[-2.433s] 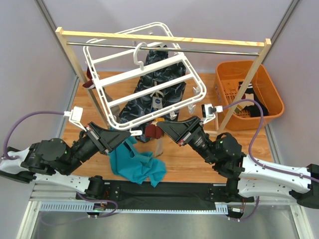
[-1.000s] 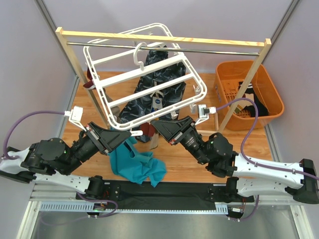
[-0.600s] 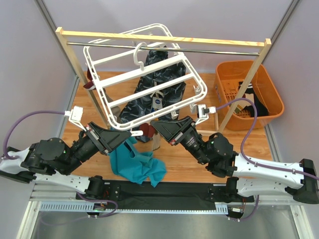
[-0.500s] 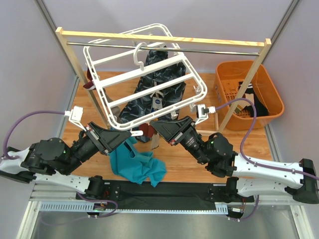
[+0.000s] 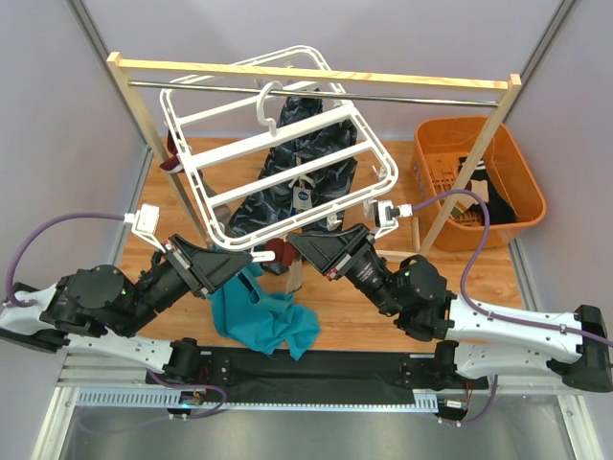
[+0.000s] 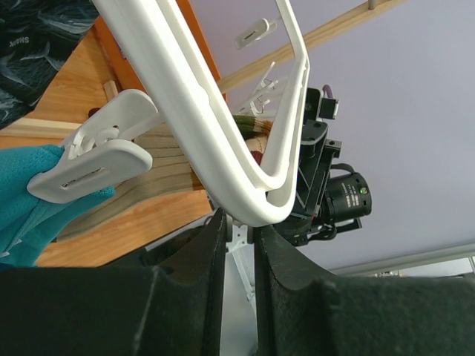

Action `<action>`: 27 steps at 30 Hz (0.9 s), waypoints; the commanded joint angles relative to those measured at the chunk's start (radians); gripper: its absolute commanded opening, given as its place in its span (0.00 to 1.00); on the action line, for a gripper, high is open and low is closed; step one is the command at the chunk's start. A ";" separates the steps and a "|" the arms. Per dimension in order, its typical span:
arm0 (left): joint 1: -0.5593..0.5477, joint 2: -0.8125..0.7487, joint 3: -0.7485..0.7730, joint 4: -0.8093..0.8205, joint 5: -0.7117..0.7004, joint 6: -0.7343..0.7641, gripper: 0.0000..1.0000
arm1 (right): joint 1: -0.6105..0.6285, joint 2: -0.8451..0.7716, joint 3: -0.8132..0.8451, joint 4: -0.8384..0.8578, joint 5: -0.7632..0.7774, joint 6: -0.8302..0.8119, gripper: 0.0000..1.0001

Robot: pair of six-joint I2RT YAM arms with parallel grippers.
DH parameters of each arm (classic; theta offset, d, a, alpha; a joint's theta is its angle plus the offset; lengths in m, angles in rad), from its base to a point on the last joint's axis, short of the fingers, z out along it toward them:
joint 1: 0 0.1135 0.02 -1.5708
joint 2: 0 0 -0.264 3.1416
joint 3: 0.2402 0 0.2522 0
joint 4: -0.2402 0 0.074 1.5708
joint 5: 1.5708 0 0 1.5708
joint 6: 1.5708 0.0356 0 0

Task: Clip the socks to the hanger
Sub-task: Clamp the sock onto the hanger.

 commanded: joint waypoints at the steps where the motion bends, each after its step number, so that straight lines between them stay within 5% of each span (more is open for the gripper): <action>1: -0.002 0.010 -0.014 -0.033 0.047 -0.005 0.00 | 0.006 -0.020 0.034 0.043 0.019 0.000 0.00; 10: -0.002 0.006 -0.011 -0.052 0.038 -0.030 0.06 | 0.006 0.008 0.050 0.046 -0.002 0.028 0.00; 17: -0.002 0.000 -0.014 -0.066 0.040 -0.044 0.33 | 0.006 0.028 0.057 0.058 -0.021 0.049 0.00; 27: -0.002 -0.005 -0.019 -0.072 0.037 -0.053 0.58 | 0.006 0.017 0.051 0.058 -0.016 0.040 0.00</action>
